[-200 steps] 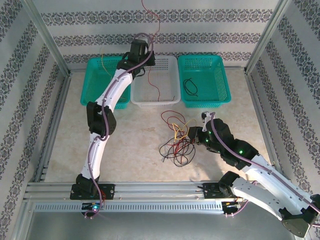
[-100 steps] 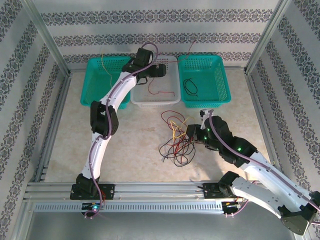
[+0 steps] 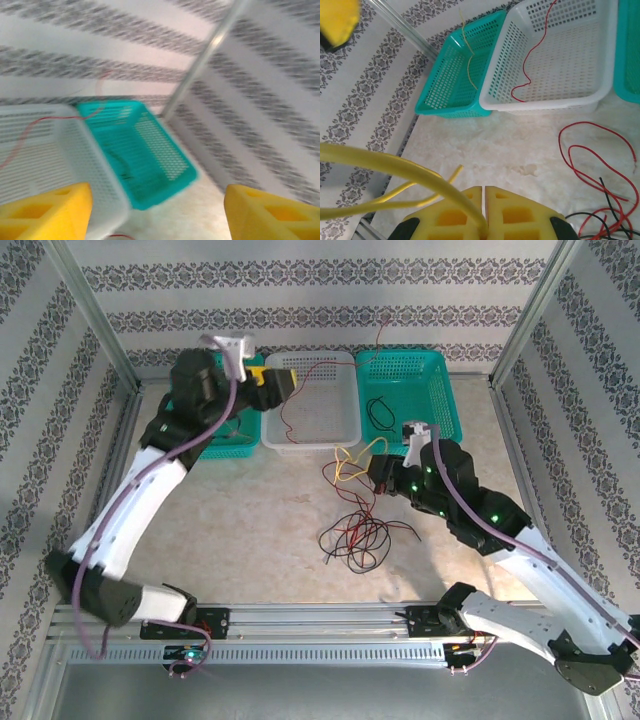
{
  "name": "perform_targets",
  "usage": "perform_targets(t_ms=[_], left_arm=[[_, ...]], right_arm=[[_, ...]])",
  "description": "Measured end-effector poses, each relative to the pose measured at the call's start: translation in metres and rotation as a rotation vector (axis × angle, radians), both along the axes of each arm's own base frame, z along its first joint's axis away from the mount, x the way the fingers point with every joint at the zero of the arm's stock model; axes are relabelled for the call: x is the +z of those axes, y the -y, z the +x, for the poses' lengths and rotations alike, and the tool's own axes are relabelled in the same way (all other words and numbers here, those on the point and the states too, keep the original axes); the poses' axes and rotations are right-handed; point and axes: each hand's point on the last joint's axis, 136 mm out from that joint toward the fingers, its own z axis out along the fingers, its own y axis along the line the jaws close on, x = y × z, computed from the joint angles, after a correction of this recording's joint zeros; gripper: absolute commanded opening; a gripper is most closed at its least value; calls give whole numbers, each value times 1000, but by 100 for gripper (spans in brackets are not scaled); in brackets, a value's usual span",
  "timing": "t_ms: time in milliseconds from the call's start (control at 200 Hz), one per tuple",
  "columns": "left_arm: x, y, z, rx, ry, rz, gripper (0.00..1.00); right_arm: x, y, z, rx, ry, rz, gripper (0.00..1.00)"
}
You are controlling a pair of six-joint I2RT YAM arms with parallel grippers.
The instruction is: Untangle the cables
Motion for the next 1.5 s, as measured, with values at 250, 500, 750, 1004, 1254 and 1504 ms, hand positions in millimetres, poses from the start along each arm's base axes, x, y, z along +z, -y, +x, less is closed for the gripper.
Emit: perform_targets(t_ms=[250, 500, 750, 1004, 1254, 1504], left_arm=[[-50, 39, -87, -296, -55, -19, 73], [-47, 34, -122, -394, 32, 1, 69], [-39, 31, -142, -459, 145, 90, 65], [-30, 25, -161, -501, 202, 157, 74], [-44, 22, -169, -540, 168, 235, 84], [-62, 19, -165, -551, 136, 330, 75]], right_arm=[[-10, -38, 2, 90, -47, -42, 0], [-4, -62, 1, 159, -60, -37, 0], [-1, -73, -5, 209, -93, -5, 0], [-8, -91, -8, 279, -157, -6, 0], [-22, -101, -15, 336, -236, -4, 0], [-24, -102, -17, 361, -259, 9, 0]])
